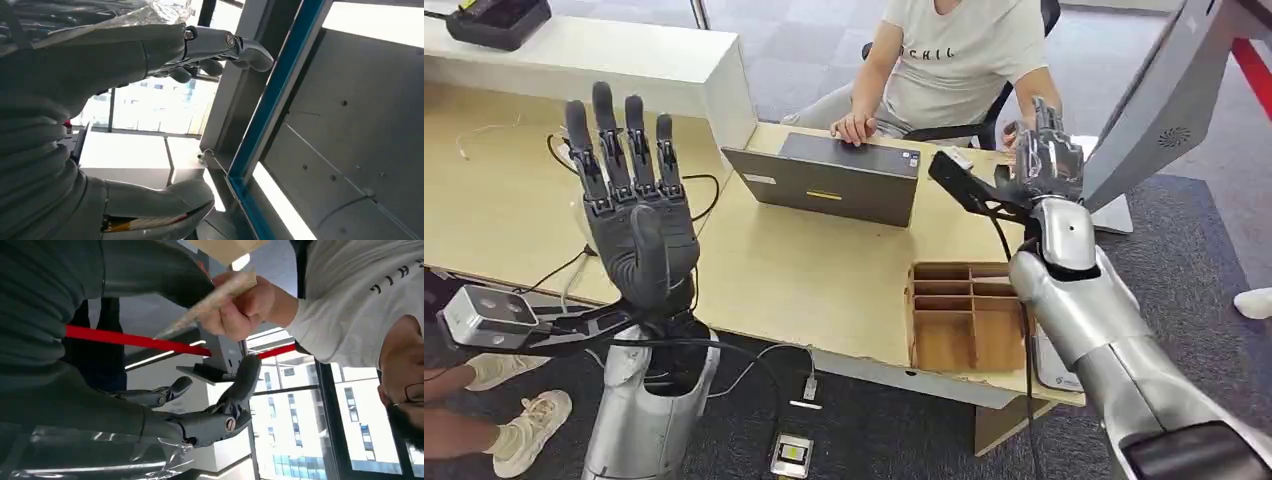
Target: Pass the card to the sensor for recognition and then transmit it.
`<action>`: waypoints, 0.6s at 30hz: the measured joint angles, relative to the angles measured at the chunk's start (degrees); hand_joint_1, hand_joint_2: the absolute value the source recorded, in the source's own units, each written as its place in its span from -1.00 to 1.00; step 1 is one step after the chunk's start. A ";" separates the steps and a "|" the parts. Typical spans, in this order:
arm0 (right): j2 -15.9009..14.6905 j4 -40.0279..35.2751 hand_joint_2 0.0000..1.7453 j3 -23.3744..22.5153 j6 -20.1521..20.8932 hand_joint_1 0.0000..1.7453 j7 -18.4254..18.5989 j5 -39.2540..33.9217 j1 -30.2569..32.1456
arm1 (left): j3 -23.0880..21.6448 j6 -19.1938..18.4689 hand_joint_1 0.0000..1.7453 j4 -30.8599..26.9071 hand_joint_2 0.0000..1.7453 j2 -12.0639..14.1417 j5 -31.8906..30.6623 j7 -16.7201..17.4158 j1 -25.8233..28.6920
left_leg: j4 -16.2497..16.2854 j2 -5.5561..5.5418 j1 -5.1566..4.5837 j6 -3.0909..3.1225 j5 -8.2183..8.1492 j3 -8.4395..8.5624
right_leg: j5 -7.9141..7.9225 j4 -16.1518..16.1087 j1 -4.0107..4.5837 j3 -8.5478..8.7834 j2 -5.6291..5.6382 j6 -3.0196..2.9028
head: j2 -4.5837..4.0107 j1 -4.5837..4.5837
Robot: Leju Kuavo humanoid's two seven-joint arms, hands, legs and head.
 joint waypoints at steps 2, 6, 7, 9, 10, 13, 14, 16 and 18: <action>-0.07 0.22 1.00 0.13 0.04 -1.00 -0.09 -0.04 0.11 | 0.00 0.04 -1.00 -0.02 1.00 0.11 0.00 0.00 0.04 | 0.00 0.00 0.00 0.00 0.00 0.00 | 0.00 0.00 0.00 0.00 0.00 0.00 | 0.00 0.00; -0.33 0.15 1.00 0.22 -1.36 -1.00 -1.90 -1.73 0.75 | 0.00 0.04 -1.00 -0.07 1.00 0.35 -0.07 0.00 0.16 | 0.00 0.00 0.00 0.00 0.00 0.01 | 0.00 0.00 0.00 0.00 0.00 0.00 | 0.00 0.00; -0.37 0.00 1.00 0.20 -1.79 -1.00 -2.34 -2.14 0.98 | 0.00 0.04 -1.00 -0.07 1.00 0.42 -0.09 0.00 0.19 | 0.00 0.00 0.00 0.00 0.00 0.01 | 0.00 0.00 0.00 0.00 0.00 0.00 | 0.00 -0.02; -0.65 -0.94 1.00 0.13 -3.62 -1.00 -3.93 -3.67 1.70 | 0.00 0.02 -1.00 -0.09 1.00 0.54 -0.37 0.00 0.33 | 0.00 0.00 0.00 0.00 0.00 0.01 | 0.00 0.00 0.00 0.00 0.00 0.00 | 0.00 0.00; -0.81 -1.53 1.00 0.04 -4.52 -1.00 -4.69 -4.48 2.12 | 0.02 0.02 -1.00 -0.09 1.00 0.57 -0.61 0.00 0.43 | 0.00 0.00 0.00 0.00 0.00 0.02 | 0.00 0.00 0.00 0.00 0.00 0.00 | 0.00 -0.02; -1.42 -5.17 1.00 -0.48 -7.92 -1.00 -7.81 -8.18 4.40 | 0.09 0.02 -1.00 -0.13 1.00 0.66 -1.20 0.00 0.88 | 0.00 0.00 0.00 0.00 0.00 0.02 | 0.00 0.00 0.00 0.00 0.00 0.00 | 0.00 0.00; -1.60 -6.52 1.00 -0.72 -8.70 -1.00 -8.57 -9.23 5.26 | 0.13 0.07 -1.00 -0.13 1.00 0.70 -1.29 0.00 1.02 | 0.00 0.00 0.00 0.00 0.00 0.02 | 0.00 0.00 0.00 0.00 0.00 0.00 | 0.00 -0.02; -2.16 -10.05 1.00 -1.29 -10.36 -1.00 -10.21 -11.97 7.33 | 0.20 0.59 -1.00 -0.22 1.00 0.83 -1.73 0.00 1.19 | 0.00 0.00 0.00 0.00 0.00 0.01 | 0.00 0.00 0.00 0.00 0.00 0.00 | 0.00 -0.02; -2.69 -14.07 1.00 -1.70 -11.63 -1.00 -11.26 -14.66 9.84 | 0.24 1.40 -1.00 -0.48 1.00 0.96 -1.94 0.00 1.38 | 0.00 0.00 0.00 0.00 -0.01 0.04 | 0.00 0.00 0.01 0.02 0.00 0.00 | 0.00 0.02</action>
